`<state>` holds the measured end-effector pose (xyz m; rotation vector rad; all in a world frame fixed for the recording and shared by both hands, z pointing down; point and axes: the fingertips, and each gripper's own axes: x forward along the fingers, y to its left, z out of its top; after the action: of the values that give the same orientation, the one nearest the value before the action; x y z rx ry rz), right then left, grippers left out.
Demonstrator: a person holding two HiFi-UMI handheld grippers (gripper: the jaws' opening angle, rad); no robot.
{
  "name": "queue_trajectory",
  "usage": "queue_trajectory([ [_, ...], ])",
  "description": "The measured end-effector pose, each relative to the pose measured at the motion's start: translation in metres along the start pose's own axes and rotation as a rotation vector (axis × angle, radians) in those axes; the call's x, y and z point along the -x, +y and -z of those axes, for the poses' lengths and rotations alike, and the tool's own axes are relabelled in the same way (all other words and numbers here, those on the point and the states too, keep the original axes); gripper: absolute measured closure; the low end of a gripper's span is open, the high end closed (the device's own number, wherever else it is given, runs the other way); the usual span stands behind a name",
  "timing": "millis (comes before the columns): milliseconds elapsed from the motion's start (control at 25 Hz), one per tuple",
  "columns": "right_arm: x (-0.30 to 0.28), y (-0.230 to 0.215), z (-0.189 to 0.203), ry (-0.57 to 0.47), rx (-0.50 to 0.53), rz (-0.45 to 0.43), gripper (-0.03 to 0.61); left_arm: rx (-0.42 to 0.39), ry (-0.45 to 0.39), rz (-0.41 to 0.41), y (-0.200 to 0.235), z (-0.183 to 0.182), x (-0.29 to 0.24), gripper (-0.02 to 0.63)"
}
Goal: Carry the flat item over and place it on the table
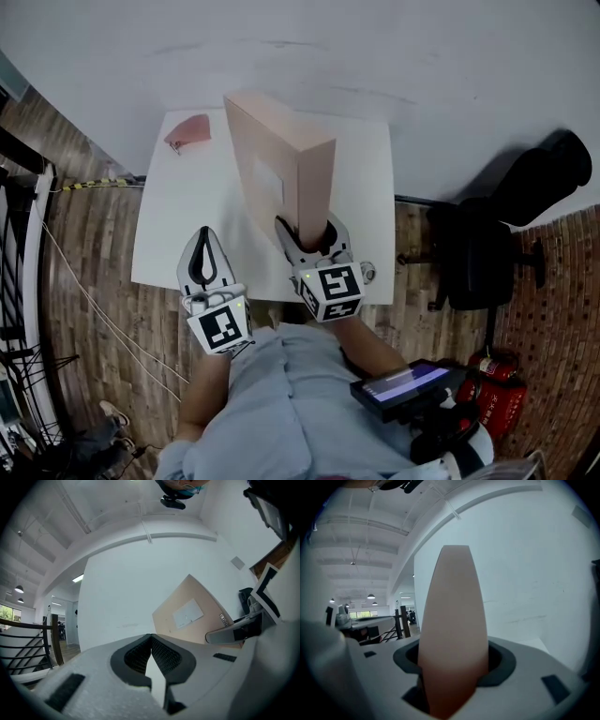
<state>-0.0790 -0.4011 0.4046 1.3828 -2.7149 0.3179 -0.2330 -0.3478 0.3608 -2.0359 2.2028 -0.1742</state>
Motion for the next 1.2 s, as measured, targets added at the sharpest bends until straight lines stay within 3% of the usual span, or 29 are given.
queue_trajectory([
  [480, -0.062, -0.016, 0.022, 0.086, -0.126, 0.042, 0.304, 0.008, 0.039, 0.073, 0.018, 0.025, -0.068, 0.604],
  [1200, -0.1, -0.031, 0.027, 0.127, -0.277, 0.051, 0.305, 0.049, 0.109, 0.158, 0.02, 0.055, -0.118, 0.604],
])
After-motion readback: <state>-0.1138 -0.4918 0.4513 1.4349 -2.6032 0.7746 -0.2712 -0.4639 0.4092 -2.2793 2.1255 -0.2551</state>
